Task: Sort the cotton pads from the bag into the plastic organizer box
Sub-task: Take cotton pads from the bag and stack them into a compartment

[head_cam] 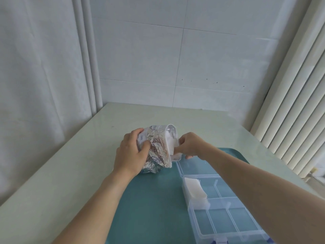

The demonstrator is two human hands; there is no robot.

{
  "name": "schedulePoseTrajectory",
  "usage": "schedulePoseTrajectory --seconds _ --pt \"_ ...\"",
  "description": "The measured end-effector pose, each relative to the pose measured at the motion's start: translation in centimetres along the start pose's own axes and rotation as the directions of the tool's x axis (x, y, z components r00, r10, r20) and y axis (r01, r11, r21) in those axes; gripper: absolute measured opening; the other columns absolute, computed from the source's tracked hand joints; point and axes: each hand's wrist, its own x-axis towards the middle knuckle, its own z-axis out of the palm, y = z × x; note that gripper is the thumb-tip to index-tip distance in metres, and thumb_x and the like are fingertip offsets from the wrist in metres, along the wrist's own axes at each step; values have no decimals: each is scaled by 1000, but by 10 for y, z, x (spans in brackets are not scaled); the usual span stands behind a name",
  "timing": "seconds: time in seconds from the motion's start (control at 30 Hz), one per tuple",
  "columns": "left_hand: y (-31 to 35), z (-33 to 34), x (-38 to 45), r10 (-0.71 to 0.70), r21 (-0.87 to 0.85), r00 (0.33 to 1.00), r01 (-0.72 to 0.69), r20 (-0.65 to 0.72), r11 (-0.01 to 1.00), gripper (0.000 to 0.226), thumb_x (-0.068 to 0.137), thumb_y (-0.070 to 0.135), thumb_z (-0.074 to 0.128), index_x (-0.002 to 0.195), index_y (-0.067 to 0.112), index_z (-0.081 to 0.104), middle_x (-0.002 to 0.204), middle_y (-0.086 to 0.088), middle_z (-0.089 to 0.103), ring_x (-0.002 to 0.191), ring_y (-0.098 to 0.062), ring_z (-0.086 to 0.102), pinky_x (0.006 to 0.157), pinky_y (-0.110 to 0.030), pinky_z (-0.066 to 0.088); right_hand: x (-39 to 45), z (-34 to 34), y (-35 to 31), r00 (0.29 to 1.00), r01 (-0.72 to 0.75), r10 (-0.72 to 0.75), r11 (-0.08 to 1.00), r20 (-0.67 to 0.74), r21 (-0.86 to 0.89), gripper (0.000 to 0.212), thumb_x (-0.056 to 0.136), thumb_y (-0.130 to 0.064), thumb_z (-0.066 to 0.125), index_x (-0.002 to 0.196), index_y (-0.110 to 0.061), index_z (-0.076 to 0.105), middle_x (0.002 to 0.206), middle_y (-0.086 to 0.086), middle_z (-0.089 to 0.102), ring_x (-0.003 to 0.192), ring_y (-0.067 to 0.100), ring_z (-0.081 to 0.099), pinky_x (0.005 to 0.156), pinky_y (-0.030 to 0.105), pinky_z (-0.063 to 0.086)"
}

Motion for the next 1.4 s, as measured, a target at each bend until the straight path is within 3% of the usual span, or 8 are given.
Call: schedulePoseTrajectory --seconds 0.13,0.3,0.5,0.7,0.97,1.1,1.27,1.4 --pt "0 0 0 1 -11 1000 -1 4 1000 44 96 33 56 139 29 47 124 0 52 103 -22 55 101 -41 41 2 2 0 999 -42 39 987 20 154 27 69 -19 85 85 -7 67 78 14 62 64 25 54 64 31 48" --pt "-1 0 0 2 -14 1000 -2 4 1000 45 95 33 56 139 29 48 124 0 52 106 -23 55 102 -42 41 1 3 0 996 -85 73 956 52 282 64 48 -15 93 99 16 70 102 28 72 77 27 66 94 50 56" --pt "-2 1 0 13 -24 1000 -13 -7 1000 45 95 32 58 139 27 48 127 0 52 111 -21 54 103 -39 40 -7 -9 -2 992 -81 105 949 -64 304 53 53 -8 95 95 14 72 84 22 75 65 23 68 85 41 61" --pt "-3 1 1 17 -18 1000 -17 -7 1000 44 95 33 58 138 28 48 126 -1 52 107 -23 55 102 -42 41 -28 -19 -15 936 102 -16 968 -350 231 23 62 6 85 67 -12 71 72 7 72 76 27 75 75 39 64" --pt "-2 1 0 9 -37 1000 -9 -7 999 45 95 34 58 138 28 48 128 -1 51 110 -21 54 105 -42 40 -35 -8 -15 999 1 24 865 -42 502 19 85 6 71 100 -4 63 86 16 73 72 26 73 71 37 64" --pt "-3 0 1 16 -41 1000 -16 -3 999 45 95 34 58 139 28 48 131 0 51 113 -19 52 105 -41 40 -34 -7 -15 999 -10 -12 872 42 490 33 89 -28 75 105 -1 69 95 16 75 76 23 71 74 38 63" --pt "-7 -1 4 8 -69 999 -5 39 998 44 95 28 58 138 30 48 128 2 51 115 -20 52 105 -40 39 -25 7 -27 993 -37 9 969 116 244 38 80 -31 80 95 3 70 91 20 75 67 19 63 81 34 61" --pt "-10 -3 5 -23 -135 998 31 60 990 43 96 21 58 138 29 50 125 3 50 111 -16 51 98 -32 37 -22 20 -40 1000 0 -4 982 18 187 16 80 -14 72 70 -4 64 62 12 64 58 22 60 61 27 53"
